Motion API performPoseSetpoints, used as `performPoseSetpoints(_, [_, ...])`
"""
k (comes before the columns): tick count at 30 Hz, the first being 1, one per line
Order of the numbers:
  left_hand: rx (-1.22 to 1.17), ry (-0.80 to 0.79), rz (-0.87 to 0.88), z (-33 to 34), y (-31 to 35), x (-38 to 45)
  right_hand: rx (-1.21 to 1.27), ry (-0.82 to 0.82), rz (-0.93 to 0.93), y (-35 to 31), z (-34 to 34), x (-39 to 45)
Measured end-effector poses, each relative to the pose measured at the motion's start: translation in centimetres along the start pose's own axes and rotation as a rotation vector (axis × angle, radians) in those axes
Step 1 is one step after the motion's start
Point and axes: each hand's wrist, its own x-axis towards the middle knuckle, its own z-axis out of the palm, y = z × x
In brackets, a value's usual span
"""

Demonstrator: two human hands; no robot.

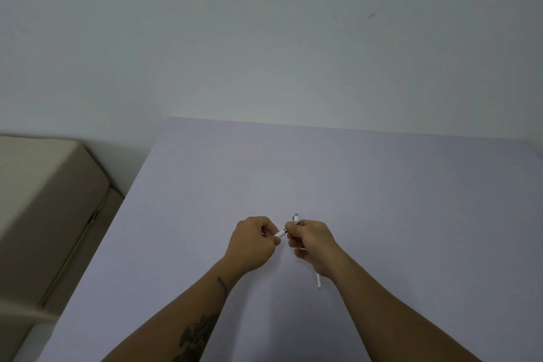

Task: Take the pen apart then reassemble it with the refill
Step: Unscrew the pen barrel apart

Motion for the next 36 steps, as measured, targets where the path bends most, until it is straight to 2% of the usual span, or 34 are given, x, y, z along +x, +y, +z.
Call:
performPoseSetpoints(5, [-0.015, 0.002, -0.023, 0.0, -0.1, 0.2, -0.007, 0.007, -0.03, 0.0, 0.1, 0.1])
performPoseSetpoints(18, [-0.022, -0.009, -0.021, -0.1, -0.9, 0.8, 0.096, -0.1, 0.055, -0.5, 0.5, 0.4])
performPoseSetpoints(25, [-0.026, -0.008, -0.027, -0.3, -1.3, 1.0, 0.018, -0.012, 0.027, -0.4, 1.0, 1.1])
performPoseSetpoints(36, [-0.072, 0.001, -0.092, -0.3, -2.4, 1.7, 0.15, 0.028, -0.032, -2.4, 0.6, 1.8])
